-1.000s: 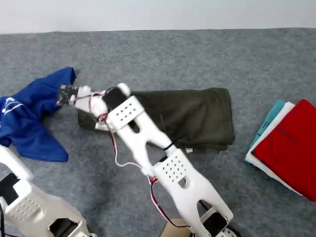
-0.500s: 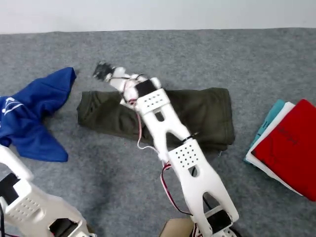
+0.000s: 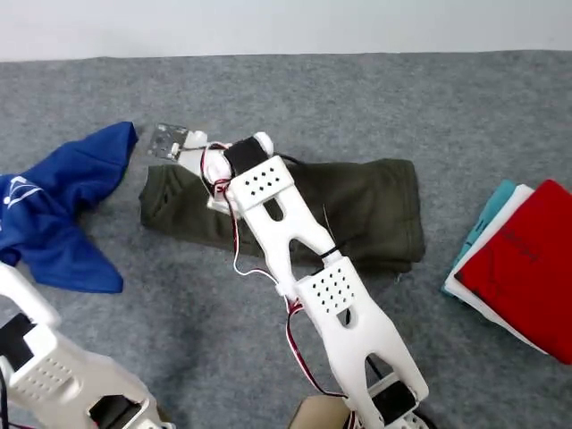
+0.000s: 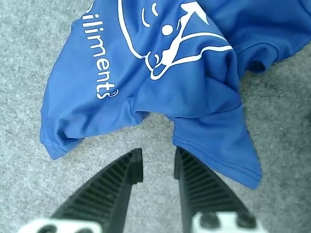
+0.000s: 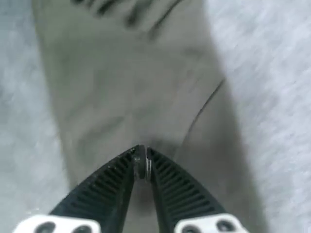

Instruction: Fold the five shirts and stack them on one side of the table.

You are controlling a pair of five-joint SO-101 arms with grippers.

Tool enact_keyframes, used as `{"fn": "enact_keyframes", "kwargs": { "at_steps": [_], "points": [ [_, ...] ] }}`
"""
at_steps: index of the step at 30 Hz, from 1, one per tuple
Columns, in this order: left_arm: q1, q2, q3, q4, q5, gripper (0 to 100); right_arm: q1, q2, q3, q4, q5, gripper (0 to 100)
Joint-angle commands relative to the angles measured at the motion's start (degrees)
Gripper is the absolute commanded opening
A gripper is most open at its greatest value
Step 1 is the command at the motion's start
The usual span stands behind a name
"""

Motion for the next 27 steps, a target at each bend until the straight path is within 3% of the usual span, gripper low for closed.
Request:
{"fn": "enact_keyframes", "kwargs": {
  "at_steps": [1, 12, 18, 27],
  "points": [
    [0.1, -3.5, -0.2, 1.1, -0.1, 12, 0.9, -3.9, -2.2, 5.8, -3.2, 1.0],
    [0.1, -4.3, -0.2, 1.2, -0.2, 12, 7.8, 3.1, 0.1, 6.1, -4.0, 1.0],
    [0.4, -9.9, -0.2, 1.2, -0.3, 12, 6.8, -4.6, 0.4, 6.2, -4.4, 1.0],
    [-1.1, -18.4, 5.8, 1.3, -0.7, 12, 12.6, -24.2, 17.9, 6.3, -15.4, 2.2]
  ]
}}
